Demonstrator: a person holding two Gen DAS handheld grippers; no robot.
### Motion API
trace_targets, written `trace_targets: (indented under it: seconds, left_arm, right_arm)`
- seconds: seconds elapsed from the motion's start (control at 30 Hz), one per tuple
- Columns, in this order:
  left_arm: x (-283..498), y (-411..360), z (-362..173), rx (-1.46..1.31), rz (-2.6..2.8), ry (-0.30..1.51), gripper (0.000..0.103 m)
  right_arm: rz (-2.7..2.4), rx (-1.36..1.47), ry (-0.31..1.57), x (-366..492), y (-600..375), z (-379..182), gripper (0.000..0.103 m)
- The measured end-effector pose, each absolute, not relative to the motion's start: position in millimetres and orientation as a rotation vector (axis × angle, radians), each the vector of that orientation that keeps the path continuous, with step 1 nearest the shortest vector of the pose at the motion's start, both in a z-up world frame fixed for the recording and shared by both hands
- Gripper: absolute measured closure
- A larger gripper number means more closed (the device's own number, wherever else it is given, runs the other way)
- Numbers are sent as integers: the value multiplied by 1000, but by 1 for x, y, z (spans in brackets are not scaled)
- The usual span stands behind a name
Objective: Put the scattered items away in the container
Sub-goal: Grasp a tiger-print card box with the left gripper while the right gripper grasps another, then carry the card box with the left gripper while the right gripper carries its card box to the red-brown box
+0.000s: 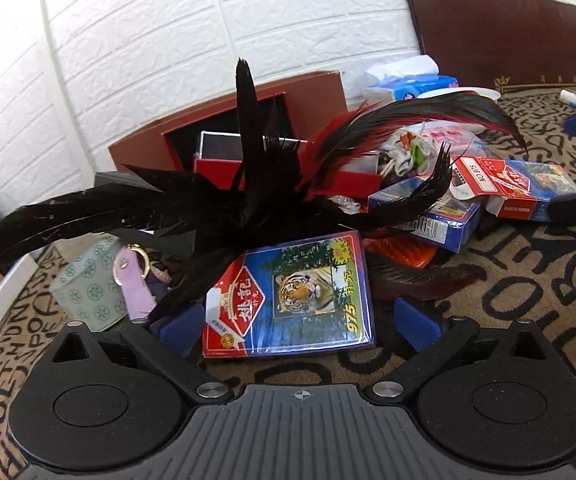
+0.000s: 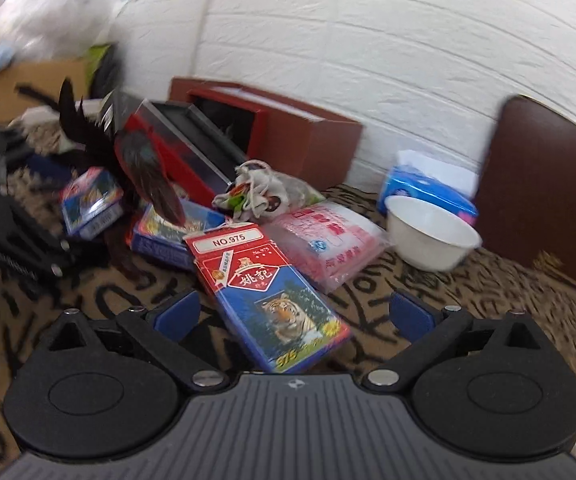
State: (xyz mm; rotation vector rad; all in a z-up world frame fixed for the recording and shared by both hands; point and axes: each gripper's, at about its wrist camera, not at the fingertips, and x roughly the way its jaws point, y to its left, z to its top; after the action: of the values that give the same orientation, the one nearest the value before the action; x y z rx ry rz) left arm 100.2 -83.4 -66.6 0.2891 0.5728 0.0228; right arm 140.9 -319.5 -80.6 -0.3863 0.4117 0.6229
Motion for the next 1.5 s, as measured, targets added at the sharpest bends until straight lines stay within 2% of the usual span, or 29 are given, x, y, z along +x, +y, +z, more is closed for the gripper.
trace_targets:
  seconds: [0.1, 0.2, 0.23, 0.27, 0.47, 0.5, 0.53, 0.93, 1.23, 1.5]
  left_arm:
    - [105, -79, -67, 284, 31, 575, 1]
    - [110, -76, -67, 270, 23, 583, 1]
    - [111, -75, -66, 269, 13, 584, 1]
    - [113, -74, -67, 269, 5, 586, 1]
    - [122, -66, -65, 200, -30, 634, 3]
    - [119, -68, -64, 220, -31, 625, 12]
    - [114, -72, -63, 239, -46, 612, 16]
    - [59, -83, -56, 215, -49, 547, 16]
    - [11, -58, -4, 201, 137, 331, 16]
    - [4, -27, 19, 180, 232, 320, 16]
  right_arm:
    - [724, -410, 485, 166, -313, -84, 2]
    - [745, -457, 528, 175, -304, -91, 10]
    - [758, -436, 532, 176, -305, -91, 16]
    - [769, -402, 542, 176, -307, -91, 29]
    - [707, -364, 541, 156, -305, -91, 36]
    - [700, -356, 540, 152, -305, -90, 37]
    - [694, -347, 540, 148, -306, -90, 38]
    - [626, -182, 501, 95, -318, -69, 39]
    - [640, 70, 379, 81, -315, -38, 39]
    - [697, 55, 308, 80, -284, -10, 39]
